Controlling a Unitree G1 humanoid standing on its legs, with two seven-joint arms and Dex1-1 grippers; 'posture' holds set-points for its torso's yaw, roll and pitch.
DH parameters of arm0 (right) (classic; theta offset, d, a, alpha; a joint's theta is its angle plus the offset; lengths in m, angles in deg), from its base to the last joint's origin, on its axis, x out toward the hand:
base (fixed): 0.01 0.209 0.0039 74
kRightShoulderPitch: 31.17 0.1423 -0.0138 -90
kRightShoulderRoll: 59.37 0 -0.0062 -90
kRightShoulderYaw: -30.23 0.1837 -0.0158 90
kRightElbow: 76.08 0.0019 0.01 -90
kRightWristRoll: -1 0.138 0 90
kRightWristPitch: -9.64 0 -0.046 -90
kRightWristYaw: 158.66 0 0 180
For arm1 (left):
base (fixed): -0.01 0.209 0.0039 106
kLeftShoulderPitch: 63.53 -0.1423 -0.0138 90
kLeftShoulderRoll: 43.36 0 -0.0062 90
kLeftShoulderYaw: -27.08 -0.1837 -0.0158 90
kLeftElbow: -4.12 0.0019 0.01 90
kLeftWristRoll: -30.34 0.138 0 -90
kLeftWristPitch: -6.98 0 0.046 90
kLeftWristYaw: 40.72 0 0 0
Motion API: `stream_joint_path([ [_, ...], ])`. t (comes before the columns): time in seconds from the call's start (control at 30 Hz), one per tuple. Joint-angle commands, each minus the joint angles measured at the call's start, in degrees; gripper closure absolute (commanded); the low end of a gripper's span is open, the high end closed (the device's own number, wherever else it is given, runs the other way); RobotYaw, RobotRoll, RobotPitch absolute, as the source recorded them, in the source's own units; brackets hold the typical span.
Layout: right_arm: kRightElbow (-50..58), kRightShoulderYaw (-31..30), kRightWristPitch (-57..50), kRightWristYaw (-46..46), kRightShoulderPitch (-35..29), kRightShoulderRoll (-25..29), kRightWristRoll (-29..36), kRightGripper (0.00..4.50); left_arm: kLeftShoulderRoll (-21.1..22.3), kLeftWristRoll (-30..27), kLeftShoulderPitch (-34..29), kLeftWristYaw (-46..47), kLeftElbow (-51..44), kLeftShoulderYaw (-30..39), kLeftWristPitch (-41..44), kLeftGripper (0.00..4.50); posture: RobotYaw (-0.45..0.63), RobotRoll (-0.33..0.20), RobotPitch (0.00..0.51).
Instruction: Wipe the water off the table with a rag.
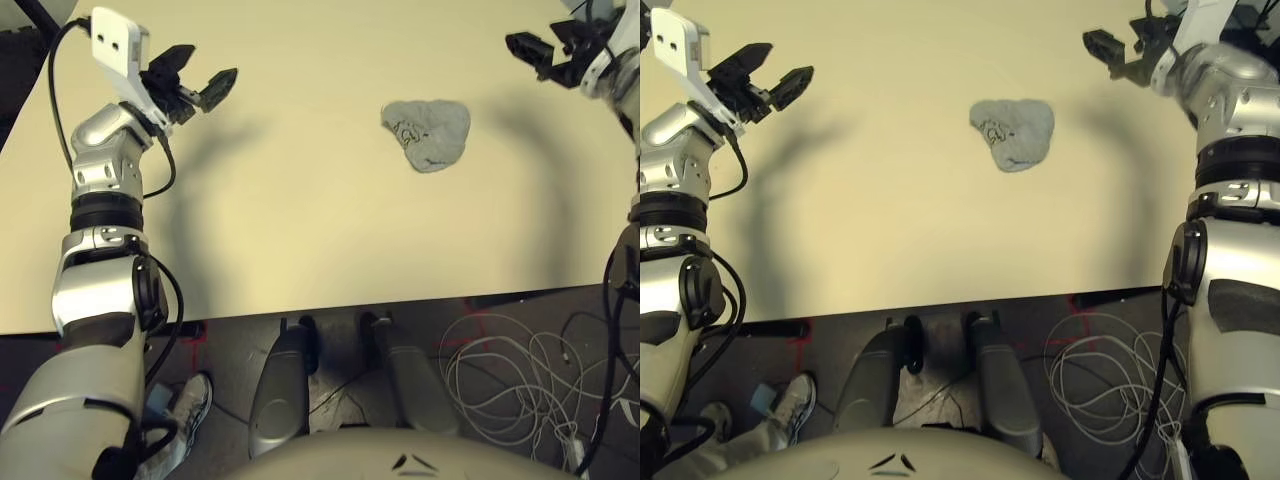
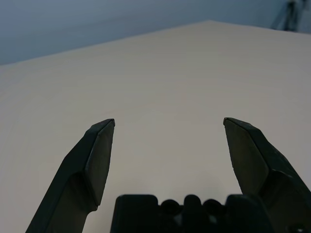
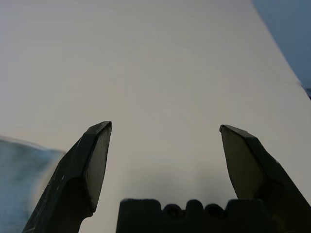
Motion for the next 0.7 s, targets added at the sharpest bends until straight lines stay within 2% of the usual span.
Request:
stream_joint_path([
  [0.03,-5.7,1.6,6.2,3.4,-0.8,-0.4,-1.5,0.01,-1.0,1.5,0.0,5.2,3.8,0.6,-4.4,0.00,-0.02,0.000,0.282],
  [0.37,-8.9,3.1,8.6,6.2,-3.8,-1.9,-3.1,0.01,-3.7,2.6,-1.5,17.0,11.9,1.2,-8.4,0.00,-0.04,0.000,0.267],
  [0.53,-8.6,3.0,8.3,5.0,-3.4,-2.5,-3.1,0.01,-5.3,2.6,-2.5,17.0,12.2,1.0,-8.6,0.00,-0.06,0.000,0.262],
  [0.7,-8.4,2.9,8.2,4.3,-2.6,-3.3,-3.1,0.01,-4.8,2.4,-3.3,17.6,12.3,1.6,-9.1,0.00,-0.06,0.000,0.239],
])
